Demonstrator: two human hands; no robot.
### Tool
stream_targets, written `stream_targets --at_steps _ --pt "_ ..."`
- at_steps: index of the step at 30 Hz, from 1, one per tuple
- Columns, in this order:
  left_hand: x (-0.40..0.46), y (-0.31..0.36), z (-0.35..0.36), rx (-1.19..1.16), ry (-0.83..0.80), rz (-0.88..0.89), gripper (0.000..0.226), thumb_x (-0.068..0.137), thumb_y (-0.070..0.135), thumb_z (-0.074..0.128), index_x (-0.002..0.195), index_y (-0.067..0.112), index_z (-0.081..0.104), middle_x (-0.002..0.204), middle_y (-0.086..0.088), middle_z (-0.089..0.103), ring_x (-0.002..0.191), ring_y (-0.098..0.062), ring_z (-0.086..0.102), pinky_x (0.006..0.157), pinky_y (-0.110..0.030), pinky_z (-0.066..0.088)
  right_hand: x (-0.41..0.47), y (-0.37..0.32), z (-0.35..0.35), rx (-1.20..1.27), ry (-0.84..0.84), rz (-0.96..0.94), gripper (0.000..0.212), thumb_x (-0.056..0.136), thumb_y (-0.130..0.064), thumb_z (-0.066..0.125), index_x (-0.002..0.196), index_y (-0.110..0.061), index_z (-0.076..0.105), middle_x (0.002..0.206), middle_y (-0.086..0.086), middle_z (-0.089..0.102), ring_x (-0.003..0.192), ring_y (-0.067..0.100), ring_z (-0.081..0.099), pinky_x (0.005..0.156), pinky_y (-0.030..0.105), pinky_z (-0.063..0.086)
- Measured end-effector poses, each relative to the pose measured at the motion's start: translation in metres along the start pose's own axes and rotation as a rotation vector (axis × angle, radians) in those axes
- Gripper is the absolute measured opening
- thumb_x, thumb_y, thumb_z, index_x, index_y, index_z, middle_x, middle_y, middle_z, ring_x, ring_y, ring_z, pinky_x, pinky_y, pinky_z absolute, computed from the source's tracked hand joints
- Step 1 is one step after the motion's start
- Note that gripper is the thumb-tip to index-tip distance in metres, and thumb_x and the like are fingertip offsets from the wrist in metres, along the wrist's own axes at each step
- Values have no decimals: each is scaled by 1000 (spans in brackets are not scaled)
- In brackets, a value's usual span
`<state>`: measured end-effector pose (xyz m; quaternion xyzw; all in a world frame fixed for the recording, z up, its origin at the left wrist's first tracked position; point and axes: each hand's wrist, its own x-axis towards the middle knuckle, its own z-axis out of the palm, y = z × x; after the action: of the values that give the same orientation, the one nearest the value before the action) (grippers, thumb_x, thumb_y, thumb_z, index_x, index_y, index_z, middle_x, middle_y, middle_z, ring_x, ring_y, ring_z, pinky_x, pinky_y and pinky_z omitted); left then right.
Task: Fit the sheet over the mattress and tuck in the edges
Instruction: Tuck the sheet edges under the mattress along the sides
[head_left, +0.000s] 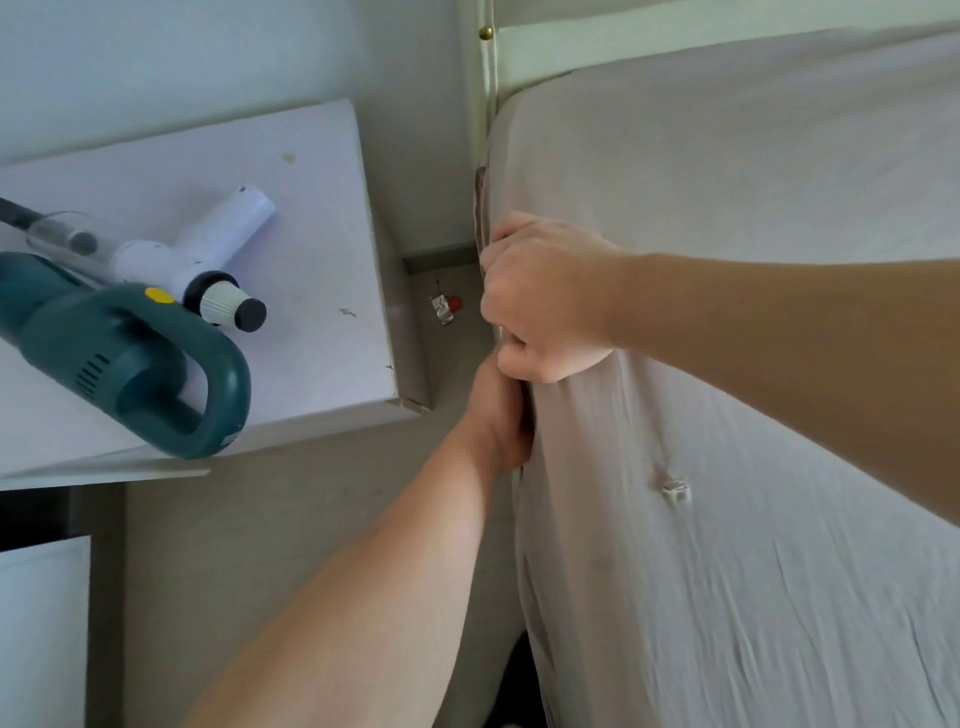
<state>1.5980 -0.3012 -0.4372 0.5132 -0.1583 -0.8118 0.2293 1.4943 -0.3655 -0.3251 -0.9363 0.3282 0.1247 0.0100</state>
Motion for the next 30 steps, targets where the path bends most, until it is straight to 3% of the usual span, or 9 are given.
stream_targets --at_steps 4,7,9,13,17,20,23,27,30 --pt "-3 -6 0 409 22 -187 40 106 38 40 86 12 63 72 -7 64 62 -22 60 51 -24 49 6 -3 10 -14 -80 18 48 72 -45 22 61 -20 63 57 -2 55 77 22 55 103 39 38" --pt "-2 28 -11 1566 69 -344 30 101 27 40 77 12 53 71 -5 54 69 -25 56 74 -37 56 10 -11 24 -19 -44 57 51 73 -45 20 63 -19 63 63 0 60 81 22 55 103 40 38" --pt "-2 44 -15 1897 135 -156 27 99 29 38 97 16 62 86 -3 61 87 -27 61 91 -44 54 8 -11 29 16 -20 72 51 73 -45 21 65 -19 65 65 0 62 84 22 54 103 40 37" --pt "-16 15 -37 1201 353 77 37 102 31 40 110 5 66 107 -14 68 96 -31 62 84 -39 50 4 -13 26 5 -32 187 57 76 -44 27 79 -19 77 78 -3 67 99 21 54 111 40 31" --pt "-53 -32 -57 548 193 -87 25 81 34 58 103 26 67 109 1 70 96 -18 61 86 -35 45 -10 -39 25 47 100 387 40 85 -35 50 114 -17 71 132 5 59 137 28 40 122 53 16" --pt "-58 -51 -54 598 111 -40 27 89 10 67 113 23 64 98 3 70 81 -8 63 70 -25 54 -30 -74 29 151 199 587 49 92 -32 45 138 -18 53 153 5 42 148 28 27 123 56 13" --pt "-46 -62 -55 751 161 79 12 88 12 72 99 16 71 100 -10 76 85 -22 69 83 -46 61 -54 -111 31 229 227 713 65 88 -39 41 150 -21 41 157 2 37 151 26 22 124 56 13" --pt "-42 -66 -82 975 242 178 14 86 25 70 79 13 70 93 -23 74 75 -25 68 67 -39 55 -69 -142 36 210 249 757 68 78 -41 47 143 -19 46 151 1 42 148 25 27 121 54 16" --pt "-34 -77 -82 1093 316 175 26 83 32 67 92 8 73 94 -16 75 92 -34 72 77 -41 59 -63 -147 44 164 249 729 66 74 -41 45 136 -19 52 146 2 48 144 26 33 119 55 19"
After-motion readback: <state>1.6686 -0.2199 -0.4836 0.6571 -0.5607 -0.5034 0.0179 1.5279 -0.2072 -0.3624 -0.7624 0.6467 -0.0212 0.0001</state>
